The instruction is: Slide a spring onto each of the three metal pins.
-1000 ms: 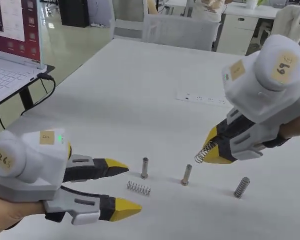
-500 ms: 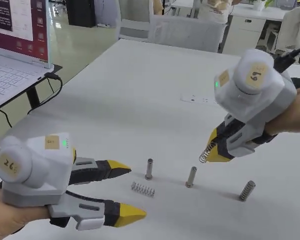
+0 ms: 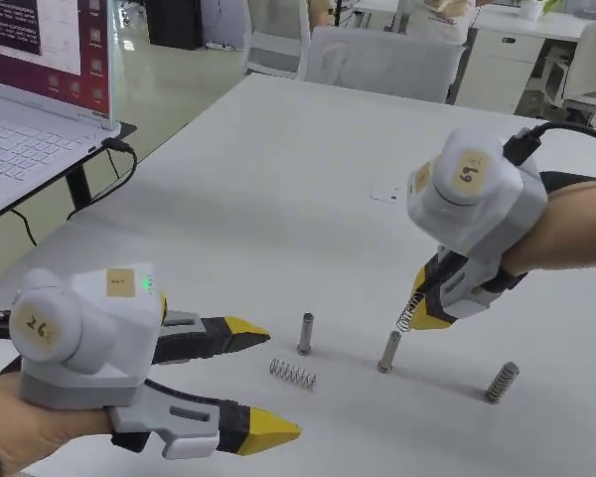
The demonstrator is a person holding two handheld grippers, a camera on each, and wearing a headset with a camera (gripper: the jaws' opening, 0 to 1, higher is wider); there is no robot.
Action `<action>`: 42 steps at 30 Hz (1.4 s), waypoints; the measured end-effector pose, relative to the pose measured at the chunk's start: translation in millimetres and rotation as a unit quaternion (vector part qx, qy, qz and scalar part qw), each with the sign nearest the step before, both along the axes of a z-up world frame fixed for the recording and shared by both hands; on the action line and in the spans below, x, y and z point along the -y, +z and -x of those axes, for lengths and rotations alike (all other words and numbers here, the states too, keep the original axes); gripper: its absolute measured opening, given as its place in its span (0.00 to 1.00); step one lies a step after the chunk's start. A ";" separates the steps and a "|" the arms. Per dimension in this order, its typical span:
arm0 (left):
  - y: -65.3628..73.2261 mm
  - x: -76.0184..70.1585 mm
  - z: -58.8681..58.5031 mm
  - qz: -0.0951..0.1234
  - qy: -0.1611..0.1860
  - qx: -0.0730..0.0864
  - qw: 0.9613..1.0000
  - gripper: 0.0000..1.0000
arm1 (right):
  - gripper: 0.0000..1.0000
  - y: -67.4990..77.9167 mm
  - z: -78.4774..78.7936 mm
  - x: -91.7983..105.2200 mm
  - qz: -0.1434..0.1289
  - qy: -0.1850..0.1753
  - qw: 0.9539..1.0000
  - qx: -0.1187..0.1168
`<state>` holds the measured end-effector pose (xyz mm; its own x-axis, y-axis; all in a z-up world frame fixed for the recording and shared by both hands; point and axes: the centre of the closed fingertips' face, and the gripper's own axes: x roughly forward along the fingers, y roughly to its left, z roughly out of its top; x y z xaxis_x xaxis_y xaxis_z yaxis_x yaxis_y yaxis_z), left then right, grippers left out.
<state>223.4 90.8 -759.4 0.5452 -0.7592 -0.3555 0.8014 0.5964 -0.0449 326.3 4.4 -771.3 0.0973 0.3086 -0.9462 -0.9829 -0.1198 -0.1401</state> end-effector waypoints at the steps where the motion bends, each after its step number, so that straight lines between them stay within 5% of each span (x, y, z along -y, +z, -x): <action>1: 0.0 -0.1 -0.1 0.000 0.000 0.000 1.000 0.52 | 0.09 -1.4 -1.2 0.2 0.002 -0.001 1.000 0.000; 20: 0.4 0.6 -1.6 0.003 0.001 0.002 1.000 0.53 | 0.09 -18.2 0.5 -2.9 0.007 -0.005 1.000 -0.017; 42: -0.2 0.7 -1.6 0.002 0.001 0.004 1.000 0.53 | 0.09 -53.7 -0.6 -6.6 0.027 -0.014 0.999 -0.021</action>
